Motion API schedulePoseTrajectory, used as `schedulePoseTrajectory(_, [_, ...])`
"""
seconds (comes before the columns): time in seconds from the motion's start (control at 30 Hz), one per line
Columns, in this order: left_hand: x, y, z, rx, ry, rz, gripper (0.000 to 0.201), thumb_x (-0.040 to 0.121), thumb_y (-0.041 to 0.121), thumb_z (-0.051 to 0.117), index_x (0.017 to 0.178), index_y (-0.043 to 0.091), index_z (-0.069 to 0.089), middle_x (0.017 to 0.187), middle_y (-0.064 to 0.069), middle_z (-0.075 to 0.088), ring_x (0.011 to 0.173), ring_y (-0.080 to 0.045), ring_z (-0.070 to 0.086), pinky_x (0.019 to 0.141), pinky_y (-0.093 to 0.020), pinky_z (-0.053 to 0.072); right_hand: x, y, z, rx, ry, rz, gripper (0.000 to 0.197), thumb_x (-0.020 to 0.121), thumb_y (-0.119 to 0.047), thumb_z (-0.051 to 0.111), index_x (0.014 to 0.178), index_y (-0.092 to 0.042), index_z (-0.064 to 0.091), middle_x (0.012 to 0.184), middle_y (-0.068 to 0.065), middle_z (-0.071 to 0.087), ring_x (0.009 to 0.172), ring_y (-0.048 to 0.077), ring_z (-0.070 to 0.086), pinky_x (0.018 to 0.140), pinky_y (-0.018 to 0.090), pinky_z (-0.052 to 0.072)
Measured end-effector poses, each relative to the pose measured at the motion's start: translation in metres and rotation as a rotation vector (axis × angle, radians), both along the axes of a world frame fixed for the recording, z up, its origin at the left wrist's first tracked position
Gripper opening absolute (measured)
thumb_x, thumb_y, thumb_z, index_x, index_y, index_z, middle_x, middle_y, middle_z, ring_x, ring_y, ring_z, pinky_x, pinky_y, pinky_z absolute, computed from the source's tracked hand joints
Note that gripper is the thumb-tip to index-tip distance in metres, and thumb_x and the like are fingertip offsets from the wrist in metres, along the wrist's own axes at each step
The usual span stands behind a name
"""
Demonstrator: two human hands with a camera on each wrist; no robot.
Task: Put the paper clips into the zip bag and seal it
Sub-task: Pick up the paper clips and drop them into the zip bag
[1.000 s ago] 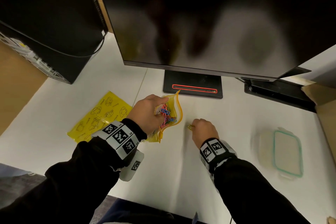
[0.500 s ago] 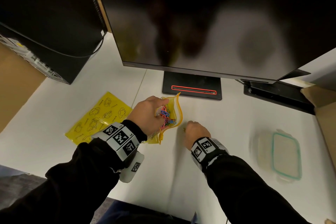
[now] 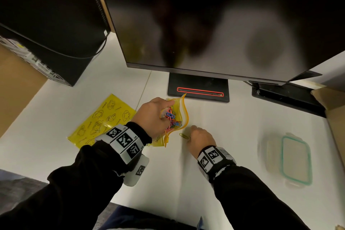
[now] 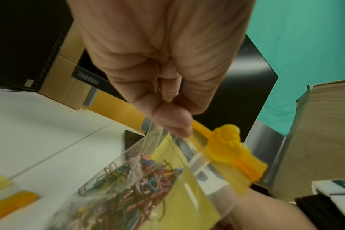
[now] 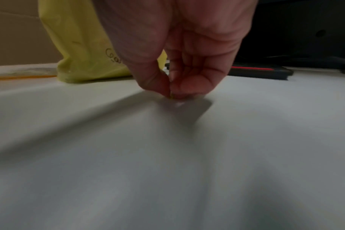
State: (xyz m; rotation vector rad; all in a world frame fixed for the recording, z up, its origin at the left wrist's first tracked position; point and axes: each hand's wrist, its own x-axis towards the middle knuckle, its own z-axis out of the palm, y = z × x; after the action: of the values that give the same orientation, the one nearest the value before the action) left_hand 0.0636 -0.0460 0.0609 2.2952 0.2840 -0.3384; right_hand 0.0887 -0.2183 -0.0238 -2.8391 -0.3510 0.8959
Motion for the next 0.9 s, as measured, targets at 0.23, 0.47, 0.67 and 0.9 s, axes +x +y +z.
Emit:
schedulePoseTrajectory(0.23, [0.001,0.004,-0.002,0.002,-0.004,0.015,0.055,0.078,0.007,0.056,0.13,0.026,0.049,0.134,0.002,0.05,0.109,-0.018,0.055,0.084,-0.02,0.042,-0.003,-0.002,0.012,0.301,0.012,-0.177,0.018,0.078,-0.003,0.049,0.094,-0.01,0.053,0.079,0.008,0.058,0.076,0.03,0.056,0.066,0.03,0.046])
schedulePoseTrajectory(0.47, [0.002,0.006,-0.004,-0.004,-0.002,0.011,0.056,0.078,0.007,0.056,0.13,0.026,0.049,0.134,0.001,0.05,0.104,-0.019,0.057,0.082,-0.018,0.04,-0.001,0.018,0.009,0.106,-0.017,0.008,0.027,0.084,-0.003,0.047,0.109,-0.008,0.056,0.113,0.014,0.061,0.103,0.034,0.058,0.084,0.036,0.046])
schedulePoseTrajectory(0.67, [0.003,0.009,-0.004,-0.01,-0.01,0.011,0.056,0.079,0.007,0.056,0.131,0.024,0.048,0.133,0.0,0.05,0.111,-0.02,0.055,0.09,-0.022,0.042,0.007,0.033,0.015,-0.052,0.046,0.024,0.022,0.087,-0.005,0.049,0.108,-0.002,0.056,0.116,0.017,0.059,0.107,0.034,0.057,0.087,0.037,0.047])
schedulePoseTrajectory(0.9, [0.004,0.013,-0.005,-0.033,-0.011,0.018,0.057,0.078,0.006,0.056,0.131,0.023,0.048,0.132,-0.001,0.051,0.108,-0.021,0.056,0.091,-0.02,0.039,0.005,0.037,0.016,-0.109,0.055,0.098,0.03,0.087,-0.009,0.054,0.115,-0.001,0.05,0.122,0.015,0.055,0.112,0.033,0.055,0.09,0.036,0.047])
